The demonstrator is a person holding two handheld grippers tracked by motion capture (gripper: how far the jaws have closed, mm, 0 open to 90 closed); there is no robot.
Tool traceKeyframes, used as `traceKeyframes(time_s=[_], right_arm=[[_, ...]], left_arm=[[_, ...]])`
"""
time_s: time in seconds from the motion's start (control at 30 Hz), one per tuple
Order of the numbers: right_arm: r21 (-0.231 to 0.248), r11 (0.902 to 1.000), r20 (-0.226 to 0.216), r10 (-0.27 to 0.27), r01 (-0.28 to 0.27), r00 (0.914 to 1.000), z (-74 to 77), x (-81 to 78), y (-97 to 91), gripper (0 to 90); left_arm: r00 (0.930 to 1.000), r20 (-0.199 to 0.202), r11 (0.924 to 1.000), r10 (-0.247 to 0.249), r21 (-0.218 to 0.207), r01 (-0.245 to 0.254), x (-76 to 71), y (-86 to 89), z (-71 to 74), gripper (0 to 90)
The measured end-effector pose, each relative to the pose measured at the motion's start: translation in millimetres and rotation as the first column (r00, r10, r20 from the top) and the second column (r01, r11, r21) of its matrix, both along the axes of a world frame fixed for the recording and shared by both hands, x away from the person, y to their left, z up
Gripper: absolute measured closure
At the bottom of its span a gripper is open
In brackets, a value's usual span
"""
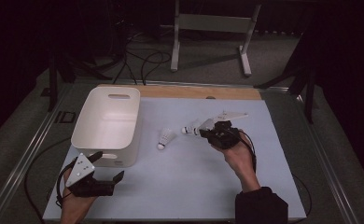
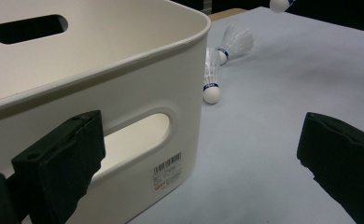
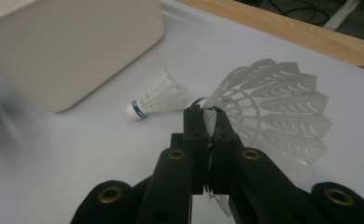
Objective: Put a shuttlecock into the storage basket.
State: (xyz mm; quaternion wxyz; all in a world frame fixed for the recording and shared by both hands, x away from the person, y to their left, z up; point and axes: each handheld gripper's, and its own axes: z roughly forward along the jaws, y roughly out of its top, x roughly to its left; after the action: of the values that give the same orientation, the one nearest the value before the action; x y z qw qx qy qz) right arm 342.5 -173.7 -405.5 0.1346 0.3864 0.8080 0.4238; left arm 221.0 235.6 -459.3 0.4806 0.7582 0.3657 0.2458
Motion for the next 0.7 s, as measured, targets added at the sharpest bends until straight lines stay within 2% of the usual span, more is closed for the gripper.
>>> traceKeyframes(time_s=[0.7], right_arm=[[0.027, 0.9995, 0.008, 0.017, -0.017, 0.9998, 11.3, 7.0, 14.7, 88.9]], left_arm=[[1.0000, -0.002, 1.0000, 0.000, 0.005, 0.000, 0.0, -0.7, -0.3, 1.6]])
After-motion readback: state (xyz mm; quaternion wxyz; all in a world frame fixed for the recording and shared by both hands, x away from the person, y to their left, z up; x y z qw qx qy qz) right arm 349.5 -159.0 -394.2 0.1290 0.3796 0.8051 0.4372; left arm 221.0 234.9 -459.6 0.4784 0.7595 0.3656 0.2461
